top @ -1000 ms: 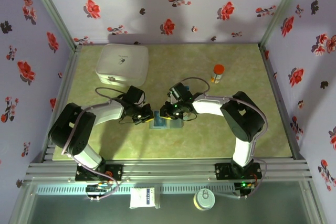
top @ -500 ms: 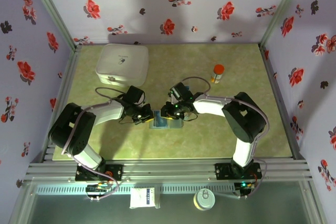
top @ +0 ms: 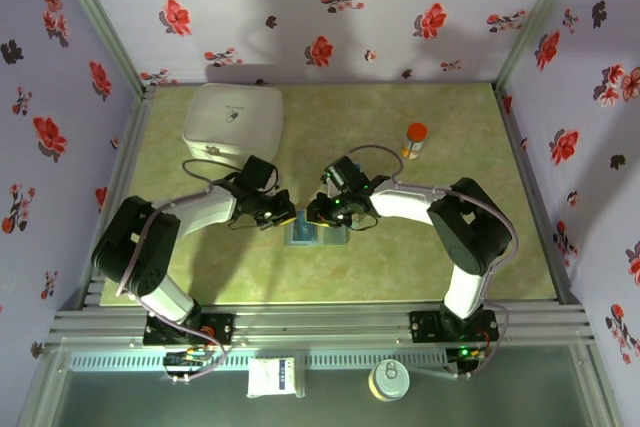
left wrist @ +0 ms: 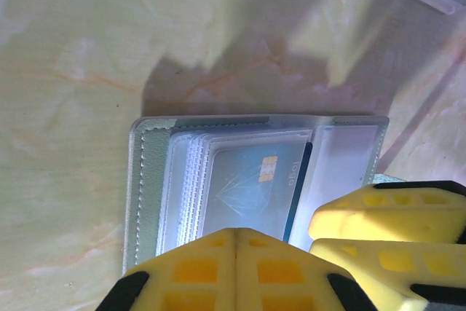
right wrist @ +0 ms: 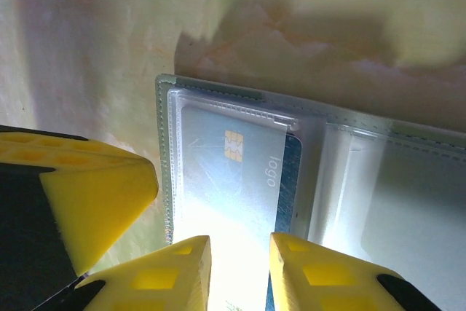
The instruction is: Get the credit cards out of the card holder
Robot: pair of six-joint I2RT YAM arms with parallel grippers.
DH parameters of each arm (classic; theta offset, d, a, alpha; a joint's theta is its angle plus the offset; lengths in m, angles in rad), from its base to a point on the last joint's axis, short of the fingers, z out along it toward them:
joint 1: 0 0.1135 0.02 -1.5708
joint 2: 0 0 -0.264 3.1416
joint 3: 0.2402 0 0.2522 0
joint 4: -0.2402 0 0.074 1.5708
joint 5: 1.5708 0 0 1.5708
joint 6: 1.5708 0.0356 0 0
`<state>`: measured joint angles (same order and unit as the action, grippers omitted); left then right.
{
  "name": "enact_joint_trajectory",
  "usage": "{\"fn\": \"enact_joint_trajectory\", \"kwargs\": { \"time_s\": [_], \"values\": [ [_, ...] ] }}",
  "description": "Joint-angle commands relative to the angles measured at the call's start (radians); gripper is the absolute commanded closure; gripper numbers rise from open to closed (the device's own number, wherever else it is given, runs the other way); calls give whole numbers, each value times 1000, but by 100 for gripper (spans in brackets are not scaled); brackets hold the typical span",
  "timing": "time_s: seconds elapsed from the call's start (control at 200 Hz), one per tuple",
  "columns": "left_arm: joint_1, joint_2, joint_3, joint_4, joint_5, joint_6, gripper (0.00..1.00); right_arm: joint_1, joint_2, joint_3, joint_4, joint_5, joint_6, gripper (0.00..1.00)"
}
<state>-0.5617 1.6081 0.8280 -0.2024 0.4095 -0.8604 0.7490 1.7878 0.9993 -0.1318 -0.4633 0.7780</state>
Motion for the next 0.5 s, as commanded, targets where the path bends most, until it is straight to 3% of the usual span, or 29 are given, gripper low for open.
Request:
{"fn": "enact_joint_trajectory", "kwargs": {
  "time_s": [0.0, 0.495],
  "values": [
    [-1, 37, 17, -13, 20, 23, 100, 7, 6, -5, -5, -4, -8, 72],
    [-1, 47, -1, -31, -15, 29, 100, 9, 55, -12, 47, -42, 14, 75]
  ]
}}
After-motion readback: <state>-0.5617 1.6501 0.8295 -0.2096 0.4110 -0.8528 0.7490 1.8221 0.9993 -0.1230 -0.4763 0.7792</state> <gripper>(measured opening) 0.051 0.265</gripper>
